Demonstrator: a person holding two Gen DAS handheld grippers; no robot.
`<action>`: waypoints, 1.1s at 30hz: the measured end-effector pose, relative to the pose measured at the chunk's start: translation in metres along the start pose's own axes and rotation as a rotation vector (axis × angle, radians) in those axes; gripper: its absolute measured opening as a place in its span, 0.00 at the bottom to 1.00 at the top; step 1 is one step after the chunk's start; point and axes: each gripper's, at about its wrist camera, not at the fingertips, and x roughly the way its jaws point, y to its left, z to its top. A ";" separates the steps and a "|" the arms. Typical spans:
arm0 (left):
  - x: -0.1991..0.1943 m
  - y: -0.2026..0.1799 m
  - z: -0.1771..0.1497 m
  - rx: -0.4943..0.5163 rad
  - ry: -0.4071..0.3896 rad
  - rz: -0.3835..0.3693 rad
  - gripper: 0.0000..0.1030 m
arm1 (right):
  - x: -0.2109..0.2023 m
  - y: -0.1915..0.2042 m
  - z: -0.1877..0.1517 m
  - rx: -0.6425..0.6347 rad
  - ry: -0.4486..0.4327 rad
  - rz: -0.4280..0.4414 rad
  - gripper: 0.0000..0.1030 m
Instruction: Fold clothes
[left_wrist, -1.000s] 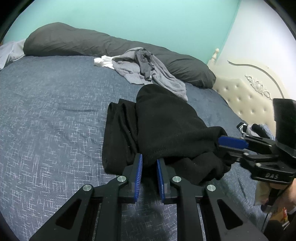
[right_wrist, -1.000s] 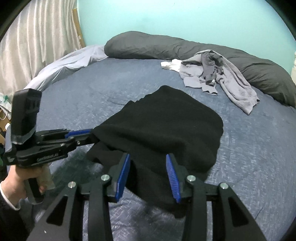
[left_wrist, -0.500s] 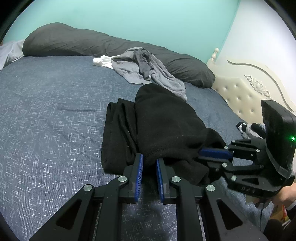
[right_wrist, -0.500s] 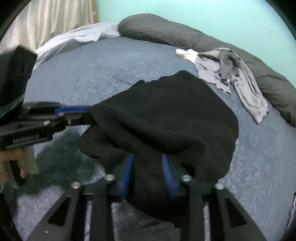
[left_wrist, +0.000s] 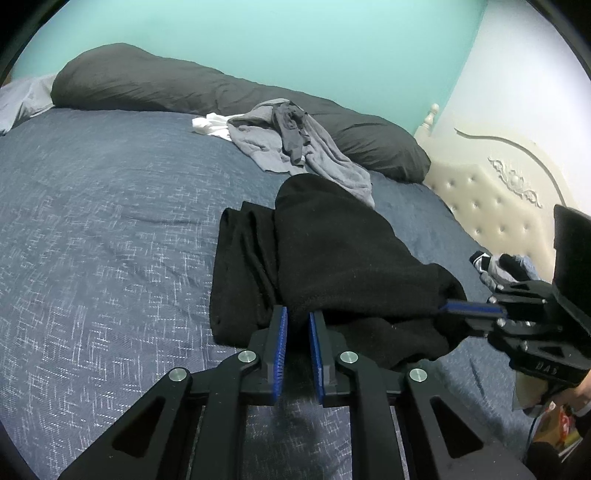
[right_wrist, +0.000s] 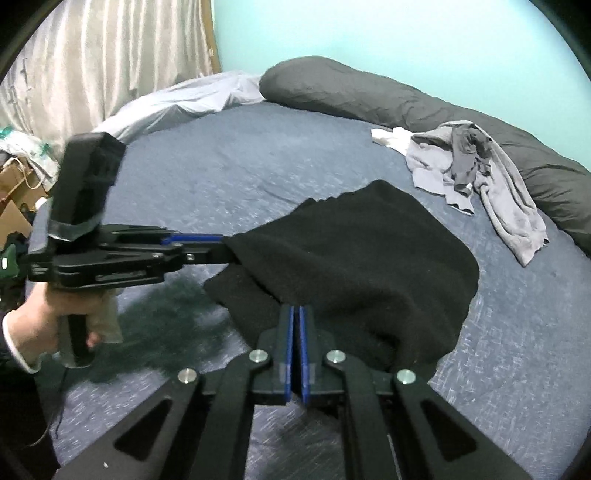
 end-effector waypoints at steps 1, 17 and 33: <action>0.000 -0.001 -0.001 0.005 0.004 0.001 0.12 | 0.002 0.001 -0.004 -0.003 0.012 0.006 0.03; -0.012 0.022 0.001 -0.090 -0.033 -0.010 0.10 | -0.016 -0.034 -0.017 0.180 -0.043 -0.035 0.09; -0.008 0.027 0.002 -0.118 -0.031 0.002 0.10 | 0.008 -0.059 -0.043 0.257 0.038 -0.028 0.07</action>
